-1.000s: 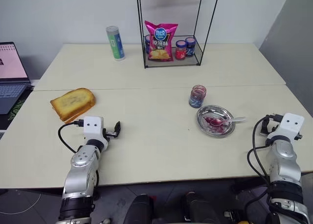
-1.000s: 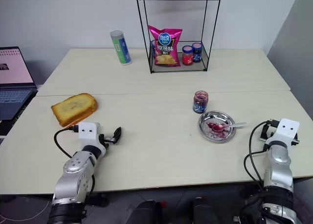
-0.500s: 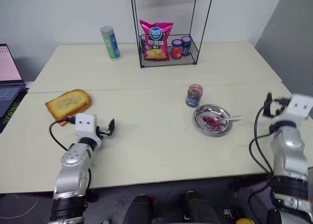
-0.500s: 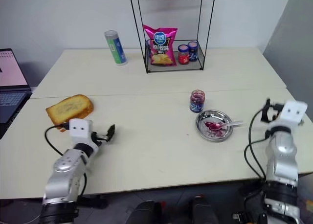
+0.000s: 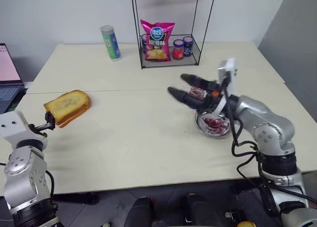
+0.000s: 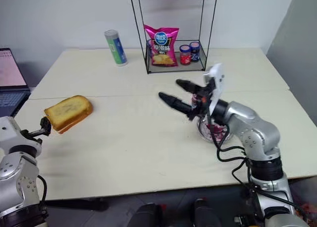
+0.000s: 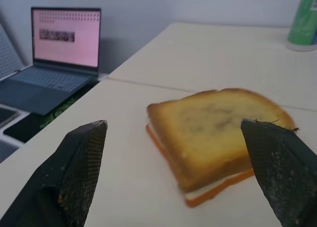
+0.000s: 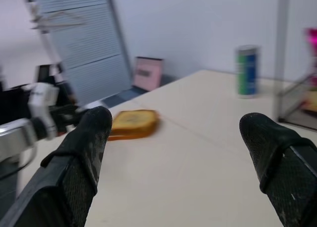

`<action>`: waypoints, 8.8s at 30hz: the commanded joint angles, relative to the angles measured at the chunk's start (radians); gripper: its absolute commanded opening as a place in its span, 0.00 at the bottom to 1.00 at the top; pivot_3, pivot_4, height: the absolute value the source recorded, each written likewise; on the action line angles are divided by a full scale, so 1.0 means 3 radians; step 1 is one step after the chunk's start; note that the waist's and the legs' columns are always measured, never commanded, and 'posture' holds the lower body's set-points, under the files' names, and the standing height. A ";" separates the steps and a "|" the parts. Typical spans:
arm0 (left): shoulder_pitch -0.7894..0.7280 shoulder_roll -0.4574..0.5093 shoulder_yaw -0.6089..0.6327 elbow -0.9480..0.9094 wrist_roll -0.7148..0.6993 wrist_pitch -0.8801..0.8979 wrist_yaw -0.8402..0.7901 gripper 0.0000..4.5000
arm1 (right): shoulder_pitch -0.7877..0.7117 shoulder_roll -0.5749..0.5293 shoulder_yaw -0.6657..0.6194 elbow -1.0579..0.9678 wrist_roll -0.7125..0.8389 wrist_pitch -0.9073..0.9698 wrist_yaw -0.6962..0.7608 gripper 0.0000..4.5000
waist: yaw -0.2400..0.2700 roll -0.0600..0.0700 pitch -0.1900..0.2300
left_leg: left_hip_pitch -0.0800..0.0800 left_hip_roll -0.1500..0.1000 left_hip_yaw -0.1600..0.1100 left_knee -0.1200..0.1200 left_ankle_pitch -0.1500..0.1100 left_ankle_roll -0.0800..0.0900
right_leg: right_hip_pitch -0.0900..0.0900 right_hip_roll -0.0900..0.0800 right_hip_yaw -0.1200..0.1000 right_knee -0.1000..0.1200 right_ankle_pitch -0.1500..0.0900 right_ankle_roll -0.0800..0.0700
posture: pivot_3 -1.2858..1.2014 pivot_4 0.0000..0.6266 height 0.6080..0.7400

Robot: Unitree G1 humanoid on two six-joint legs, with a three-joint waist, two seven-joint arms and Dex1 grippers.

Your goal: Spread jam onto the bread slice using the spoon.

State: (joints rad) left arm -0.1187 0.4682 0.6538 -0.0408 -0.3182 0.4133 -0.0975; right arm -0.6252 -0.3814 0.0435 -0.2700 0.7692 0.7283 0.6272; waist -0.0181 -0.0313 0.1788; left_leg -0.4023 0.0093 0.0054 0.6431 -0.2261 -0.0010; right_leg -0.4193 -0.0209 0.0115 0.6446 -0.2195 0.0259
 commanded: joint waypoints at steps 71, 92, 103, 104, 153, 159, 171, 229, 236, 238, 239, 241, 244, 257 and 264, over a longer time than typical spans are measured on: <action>-0.1125 0.0497 -0.0428 0.2179 -0.0064 -0.0747 -0.0735 0.50 | 0.0048 0.0258 -0.0103 0.0018 -0.0331 0.0146 -0.0172 1.00 | 0.0050 -0.0013 -0.0002 | -0.0004 0.0006 -0.0001 0.0000 -0.0006 -0.0011 | -0.0007 -0.0006 -0.0014 0.0002 0.0006 -0.0038 | 0.52 0.24 1.00; -0.0693 0.0388 -0.0722 0.0543 -0.0508 -0.0104 -0.1183 0.02 | 0.0076 0.0161 -0.0118 0.0077 -0.0399 0.0053 -0.0060 1.00 | 0.0055 -0.0013 -0.0001 | -0.0009 0.0006 -0.0004 -0.0001 -0.0007 -0.0012 | -0.0009 -0.0010 -0.0016 -0.0001 0.0006 -0.0040 | 0.52 0.24 1.00; -0.0256 0.0725 -0.1961 -0.0849 -0.0536 0.0672 -0.1850 0.02 | 0.0430 -0.0558 -0.0449 -0.0608 0.0318 0.0725 0.0227 1.00 | 0.0034 -0.0009 0.0002 | -0.0015 0.0004 -0.0005 -0.0001 -0.0011 -0.0018 | -0.0012 -0.0005 -0.0014 -0.0003 -0.0012 -0.0030 | 0.52 0.24 1.00; -0.0256 0.0731 -0.2025 -0.0824 -0.0487 0.0628 -0.1882 0.02 | 0.0473 -0.0613 -0.0462 -0.0666 0.0376 0.0775 0.0247 1.00 | 0.0032 -0.0009 0.0002 | -0.0013 0.0006 -0.0003 -0.0002 -0.0011 -0.0018 | -0.0013 -0.0002 -0.0013 -0.0001 -0.0014 -0.0031 | 0.52 0.24 1.00; 0.0268 0.1369 -0.2042 -0.0863 0.0018 0.0404 -0.2739 0.95 | 0.2194 -0.0547 -0.2156 -0.0602 0.1208 0.0675 -0.1074 1.00 | 0.0049 -0.0004 0.0006 | -0.0008 0.0009 -0.0005 -0.0002 -0.0011 -0.0018 | -0.0009 0.0006 -0.0006 0.0000 -0.0029 -0.0049 | 0.52 0.24 1.00; -0.0246 0.1210 -0.2013 -0.1010 -0.0296 0.0553 -0.2742 0.99 | 0.2166 -0.0176 -0.2263 -0.0402 0.1494 0.0585 -0.1561 1.00 | 0.0069 0.0000 0.0009 | -0.0010 0.0007 -0.0009 0.0004 -0.0011 -0.0018 | -0.0006 0.0005 -0.0009 -0.0003 -0.0029 -0.0050 | 0.52 0.24 1.00; -0.1012 0.0369 -0.2618 -0.1513 -0.0677 0.0888 -0.2503 0.99 | 0.1605 0.0654 -0.1991 0.0154 0.1488 0.0088 -0.2314 1.00 | 0.0030 0.0005 0.0007 | -0.0009 0.0007 0.0003 0.0001 -0.0011 -0.0017 | -0.0009 0.0026 0.0009 0.0000 -0.0011 -0.0016 | 0.52 0.24 1.00; -0.1203 0.0228 -0.2302 -0.1025 -0.0404 0.0493 -0.2167 1.00 | -0.0119 -0.0002 -0.1337 0.1053 0.0725 -0.0179 -0.1380 0.01 | -0.0032 0.0016 0.0013 | -0.0004 0.0009 0.0011 0.0003 -0.0011 -0.0017 | -0.0007 0.0035 0.0018 0.0002 -0.0009 -0.0014 | 0.52 0.24 1.00; -0.1270 0.0147 -0.2331 -0.1023 -0.0376 0.0481 -0.2086 1.00 | -0.0451 0.0181 -0.1149 0.1499 0.0225 -0.0582 -0.1208 0.01 | -0.0038 0.0016 0.0013 | -0.0005 0.0009 0.0012 0.0003 -0.0011 -0.0017 | -0.0008 0.0035 0.0019 0.0003 -0.0008 -0.0013 | 0.52 0.24 1.00; -0.1265 0.0144 -0.2334 -0.1018 -0.0368 0.0474 -0.2081 1.00 | -0.0517 0.0187 -0.1089 0.1629 0.0052 -0.0700 -0.1124 0.01 | -0.0043 0.0016 0.0013 | -0.0003 0.0009 0.0015 0.0003 -0.0011 -0.0017 | -0.0009 0.0035 0.0019 0.0004 -0.0007 -0.0012 | 0.52 0.24 1.00; -0.1264 0.0142 -0.2336 -0.1011 -0.0361 0.0468 -0.2079 1.00 | -0.0547 0.0189 -0.1068 0.1691 -0.0021 -0.0759 -0.1099 0.01 | -0.0042 0.0016 0.0013 | -0.0003 0.0009 0.0014 0.0002 -0.0011 -0.0017 | -0.0009 0.0035 0.0018 0.0004 -0.0007 -0.0012 | 0.52 0.24 1.00; -0.1268 0.0144 -0.2325 -0.1016 -0.0357 0.0472 -0.2072 1.00 | -0.0613 0.0212 -0.1046 0.1786 -0.0120 -0.0835 -0.1063 0.01 | -0.0041 0.0016 0.0013 | -0.0004 0.0010 0.0011 0.0001 -0.0011 -0.0017 | -0.0009 0.0035 0.0017 0.0003 -0.0007 -0.0013 | 0.52 0.24 1.00; -0.1259 0.0158 -0.2304 -0.1030 -0.0354 0.0477 -0.2063 1.00 | -0.0622 0.0209 -0.0930 0.1824 -0.0292 -0.0912 -0.0926 0.01 | -0.0038 0.0016 0.0013 | -0.0005 0.0010 0.0012 0.0001 -0.0011 -0.0017 | -0.0009 0.0035 0.0018 0.0003 -0.0007 -0.0013 | 0.52 0.24 1.00; -0.1215 0.0197 -0.2283 -0.1125 -0.0337 0.0529 -0.1968 1.00 | -0.0633 0.0152 -0.0382 0.2041 -0.1277 -0.1419 -0.0555 0.01 | -0.0038 0.0016 0.0013 | -0.0004 0.0010 0.0011 0.0002 -0.0011 -0.0017 | -0.0009 0.0034 0.0018 0.0004 -0.0007 -0.0013 | 0.52 0.24 1.00; -0.1199 0.0221 -0.2282 -0.1161 -0.0351 0.0554 -0.1944 1.00 | -0.0590 0.0138 -0.0205 0.2121 -0.1670 -0.1685 -0.0506 0.01 | -0.0038 0.0016 0.0013 | -0.0004 0.0009 0.0011 0.0002 -0.0011 -0.0017 | -0.0009 0.0034 0.0018 0.0004 -0.0007 -0.0013 | 0.52 0.24 1.00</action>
State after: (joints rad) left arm -0.4738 0.5241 -0.0531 -0.3487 -0.4205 0.5816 -0.6871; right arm -0.7854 -0.3334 -0.0072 0.3879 0.2857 0.2558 0.4634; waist -0.0296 -0.0265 0.1828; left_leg -0.4034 0.0120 0.0088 0.6438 -0.2294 -0.0061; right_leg -0.4218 -0.0108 0.0169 0.6458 -0.2216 0.0218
